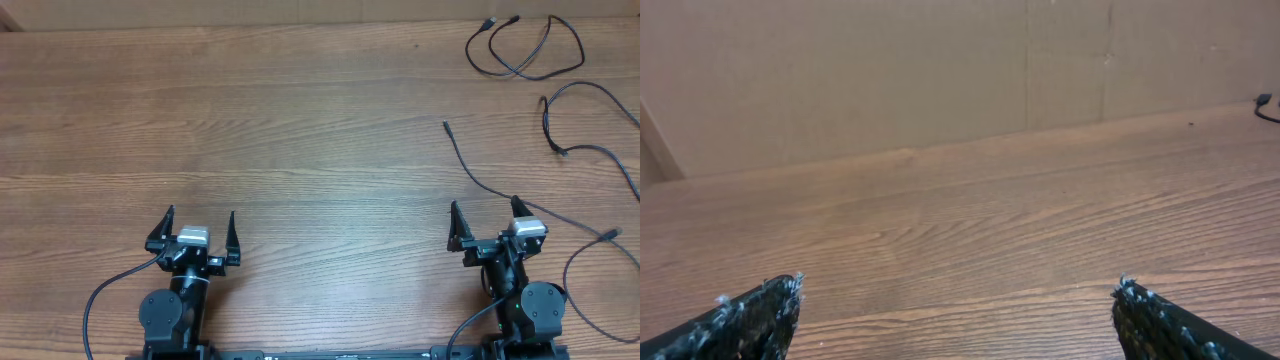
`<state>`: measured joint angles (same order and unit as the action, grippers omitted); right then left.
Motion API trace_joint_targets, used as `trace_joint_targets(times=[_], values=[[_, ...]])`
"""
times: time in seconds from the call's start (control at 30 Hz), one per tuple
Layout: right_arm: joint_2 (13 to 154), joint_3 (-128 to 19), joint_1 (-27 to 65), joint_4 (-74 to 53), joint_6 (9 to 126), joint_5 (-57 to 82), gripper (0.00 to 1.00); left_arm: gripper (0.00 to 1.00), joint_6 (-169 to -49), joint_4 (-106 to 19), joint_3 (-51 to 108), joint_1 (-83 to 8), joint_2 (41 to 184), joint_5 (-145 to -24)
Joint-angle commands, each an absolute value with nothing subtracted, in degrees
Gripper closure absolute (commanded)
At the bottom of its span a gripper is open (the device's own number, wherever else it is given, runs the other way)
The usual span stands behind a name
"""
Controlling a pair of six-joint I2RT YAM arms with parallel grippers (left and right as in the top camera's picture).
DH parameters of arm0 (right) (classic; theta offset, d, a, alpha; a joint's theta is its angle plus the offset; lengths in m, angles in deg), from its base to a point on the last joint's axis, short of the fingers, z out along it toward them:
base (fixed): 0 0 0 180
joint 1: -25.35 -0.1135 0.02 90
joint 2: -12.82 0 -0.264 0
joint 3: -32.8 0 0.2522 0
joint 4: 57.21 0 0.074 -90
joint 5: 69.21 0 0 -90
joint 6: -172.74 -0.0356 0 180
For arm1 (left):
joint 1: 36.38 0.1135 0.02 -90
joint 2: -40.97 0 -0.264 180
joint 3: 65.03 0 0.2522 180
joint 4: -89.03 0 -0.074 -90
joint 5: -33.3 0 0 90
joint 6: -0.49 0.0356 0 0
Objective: Untangle cables
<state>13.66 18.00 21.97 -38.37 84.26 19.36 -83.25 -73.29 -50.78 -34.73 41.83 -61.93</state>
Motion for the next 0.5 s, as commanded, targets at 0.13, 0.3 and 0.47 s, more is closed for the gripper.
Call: trace_joint_targets(times=[0.13, 0.3, 0.47], values=[[13.0, 18.6, 22.1, -38.6, 84.5, 19.9, 0.00, 0.00, -84.0, -73.0, -51.0, -34.5, 41.2, -61.2], [13.0, 18.6, 22.1, -38.6, 84.5, 19.9, 0.00, 0.00, -84.0, -73.0, -51.0, -34.5, 41.2, -61.2], [13.0, 18.6, 22.1, -38.6, 84.5, 19.9, 0.00, 0.01, -84.0, -73.0, -51.0, -34.5, 41.2, -61.2]])
